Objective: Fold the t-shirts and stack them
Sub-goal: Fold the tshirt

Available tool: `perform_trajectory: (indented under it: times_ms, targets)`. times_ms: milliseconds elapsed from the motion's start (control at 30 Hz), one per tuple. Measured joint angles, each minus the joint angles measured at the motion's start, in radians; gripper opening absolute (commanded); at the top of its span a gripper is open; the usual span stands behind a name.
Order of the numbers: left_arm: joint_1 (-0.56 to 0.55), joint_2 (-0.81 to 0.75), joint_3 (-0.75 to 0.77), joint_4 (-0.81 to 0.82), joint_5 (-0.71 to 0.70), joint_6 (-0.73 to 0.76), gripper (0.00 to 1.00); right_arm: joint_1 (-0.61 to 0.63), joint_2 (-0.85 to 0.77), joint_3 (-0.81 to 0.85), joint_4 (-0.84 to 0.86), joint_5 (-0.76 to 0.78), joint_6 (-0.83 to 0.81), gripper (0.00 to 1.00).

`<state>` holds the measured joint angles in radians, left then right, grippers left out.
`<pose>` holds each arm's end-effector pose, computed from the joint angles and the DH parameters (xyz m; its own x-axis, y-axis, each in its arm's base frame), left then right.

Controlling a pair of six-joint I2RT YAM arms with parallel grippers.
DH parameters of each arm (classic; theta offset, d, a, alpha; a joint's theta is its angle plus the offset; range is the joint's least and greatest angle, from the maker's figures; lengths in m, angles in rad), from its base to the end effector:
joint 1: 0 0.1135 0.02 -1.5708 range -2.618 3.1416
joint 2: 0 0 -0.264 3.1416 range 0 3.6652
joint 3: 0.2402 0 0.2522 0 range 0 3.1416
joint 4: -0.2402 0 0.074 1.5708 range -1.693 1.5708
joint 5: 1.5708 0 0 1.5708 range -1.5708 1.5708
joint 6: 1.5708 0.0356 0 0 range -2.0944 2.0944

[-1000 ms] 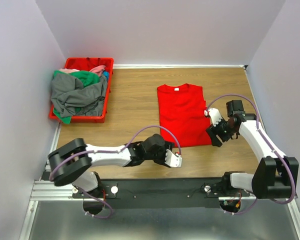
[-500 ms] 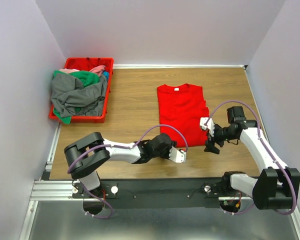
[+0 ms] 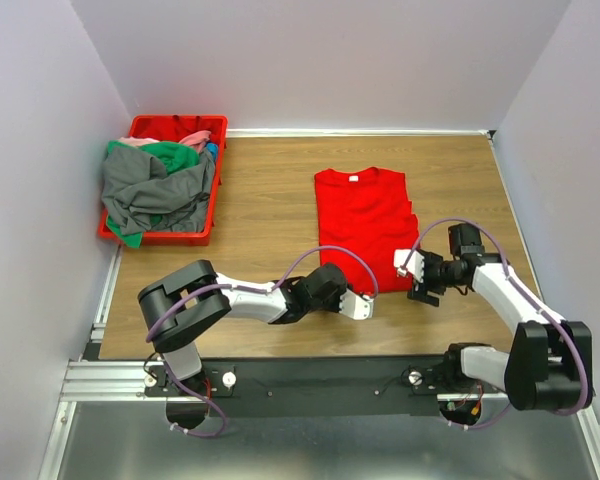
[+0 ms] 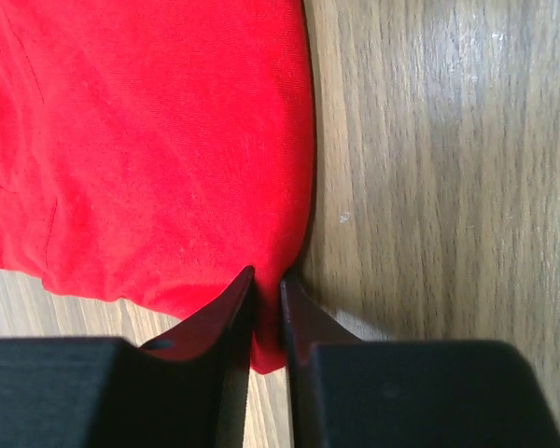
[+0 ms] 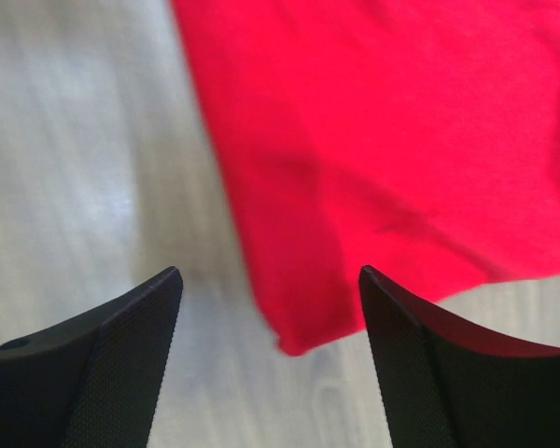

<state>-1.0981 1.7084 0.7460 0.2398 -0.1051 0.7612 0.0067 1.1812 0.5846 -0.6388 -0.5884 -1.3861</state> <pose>0.1524 -0.2899 0.1359 0.3681 0.7869 -0.4952 0.8228 -0.0276 0.5676 0.1900 0.0210 0.1719 0.0116 -0.8176 -0.5756 -0.9628 0.1463 -0.2273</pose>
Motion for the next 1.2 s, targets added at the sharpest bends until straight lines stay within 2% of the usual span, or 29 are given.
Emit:
perform_trajectory:
  times_ms: [100,200,233,300,333,400,433,500,700,1000,1200]
  targets:
    - [0.003,0.000,0.000,-0.004,0.001,0.001,0.19,0.000,0.038,-0.010,0.080,0.024,0.002,0.75]
    - [0.004,-0.001,0.000,-0.008,0.004,0.002,0.15,0.000,0.080,-0.019,0.145,0.032,0.008,0.63]
    - [0.004,-0.002,0.000,-0.010,0.006,0.002,0.13,0.000,0.091,-0.019,0.166,0.032,0.011,0.55]
    - [0.004,-0.005,0.000,-0.014,0.011,0.002,0.11,0.000,0.106,-0.017,0.193,0.035,0.015,0.46]
    - [0.004,-0.006,0.000,-0.017,0.014,0.001,0.06,0.001,0.118,-0.016,0.206,0.035,0.016,0.37]
    - [0.004,-0.007,0.000,-0.021,0.020,0.003,0.01,0.004,0.134,-0.014,0.230,0.039,0.018,0.27]
    - [0.004,-0.008,0.000,-0.024,0.026,0.003,0.00,0.006,0.143,-0.014,0.242,0.039,0.022,0.13]
    - [0.005,-0.011,0.000,-0.030,0.035,0.003,0.00,0.008,0.152,-0.013,0.257,0.046,0.030,0.00]
    - [0.005,-0.039,0.000,-0.069,0.085,-0.002,0.00,0.012,0.139,-0.009,0.222,0.064,0.019,0.00]
    - [-0.011,-0.239,0.000,-0.200,0.274,-0.058,0.00,0.012,-0.063,0.097,-0.323,0.070,-0.115,0.01]
    - [-0.036,-0.352,0.000,-0.277,0.364,-0.081,0.00,0.012,-0.211,0.222,-0.487,0.021,-0.078,0.00]
